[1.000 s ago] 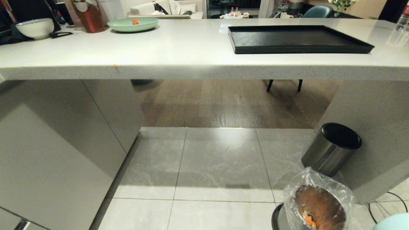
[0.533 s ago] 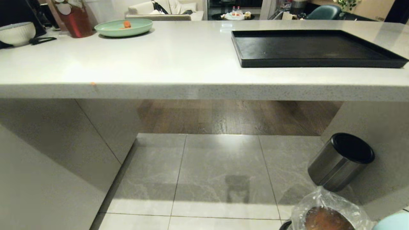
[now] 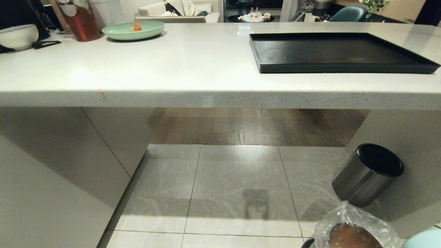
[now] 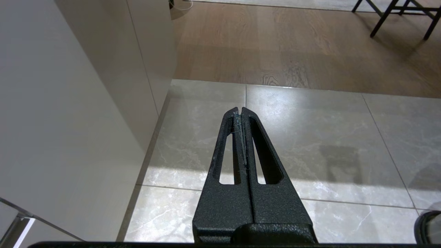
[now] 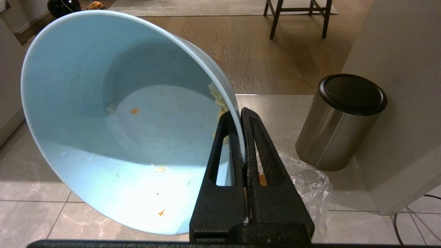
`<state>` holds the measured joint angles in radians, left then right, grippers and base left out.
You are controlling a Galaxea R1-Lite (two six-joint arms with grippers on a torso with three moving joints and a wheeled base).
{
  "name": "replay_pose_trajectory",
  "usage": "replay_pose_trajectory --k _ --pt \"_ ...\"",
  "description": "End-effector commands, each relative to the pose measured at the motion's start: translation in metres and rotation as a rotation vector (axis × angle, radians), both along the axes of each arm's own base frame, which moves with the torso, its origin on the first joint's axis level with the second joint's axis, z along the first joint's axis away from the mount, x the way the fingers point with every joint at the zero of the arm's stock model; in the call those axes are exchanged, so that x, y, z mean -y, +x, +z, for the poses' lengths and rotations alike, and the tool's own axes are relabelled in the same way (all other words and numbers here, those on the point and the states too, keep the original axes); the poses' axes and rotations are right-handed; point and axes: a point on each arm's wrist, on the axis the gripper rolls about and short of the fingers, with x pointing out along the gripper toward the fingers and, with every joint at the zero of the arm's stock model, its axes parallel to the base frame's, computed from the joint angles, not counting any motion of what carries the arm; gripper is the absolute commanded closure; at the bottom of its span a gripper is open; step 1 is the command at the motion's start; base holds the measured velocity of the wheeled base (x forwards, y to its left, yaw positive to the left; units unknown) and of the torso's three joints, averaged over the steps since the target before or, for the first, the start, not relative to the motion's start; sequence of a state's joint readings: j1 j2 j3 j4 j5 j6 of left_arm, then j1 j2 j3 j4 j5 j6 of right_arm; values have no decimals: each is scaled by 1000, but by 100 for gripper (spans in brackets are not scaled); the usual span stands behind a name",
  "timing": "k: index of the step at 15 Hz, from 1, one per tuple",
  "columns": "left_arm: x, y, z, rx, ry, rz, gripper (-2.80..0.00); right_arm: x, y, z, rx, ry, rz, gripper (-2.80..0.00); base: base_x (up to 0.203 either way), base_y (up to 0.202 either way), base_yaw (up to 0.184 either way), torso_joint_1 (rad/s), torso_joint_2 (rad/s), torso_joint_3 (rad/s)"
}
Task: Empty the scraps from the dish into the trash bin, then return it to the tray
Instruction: Put the bowl back to the table
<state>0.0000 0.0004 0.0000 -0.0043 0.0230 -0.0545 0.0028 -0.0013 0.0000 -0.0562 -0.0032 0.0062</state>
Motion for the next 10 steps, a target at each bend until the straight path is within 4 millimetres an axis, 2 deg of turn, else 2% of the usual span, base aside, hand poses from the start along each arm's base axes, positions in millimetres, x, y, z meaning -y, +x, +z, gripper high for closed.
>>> replay_pose_trajectory --k 1,10 --pt "0 0 0 -1 -1 0 0 0 0 0 -1 0 0 0 0 0 0 0 0 0" --pt "0 0 0 -1 -1 0 0 0 0 0 -1 0 0 0 0 0 0 -2 -8 -9"
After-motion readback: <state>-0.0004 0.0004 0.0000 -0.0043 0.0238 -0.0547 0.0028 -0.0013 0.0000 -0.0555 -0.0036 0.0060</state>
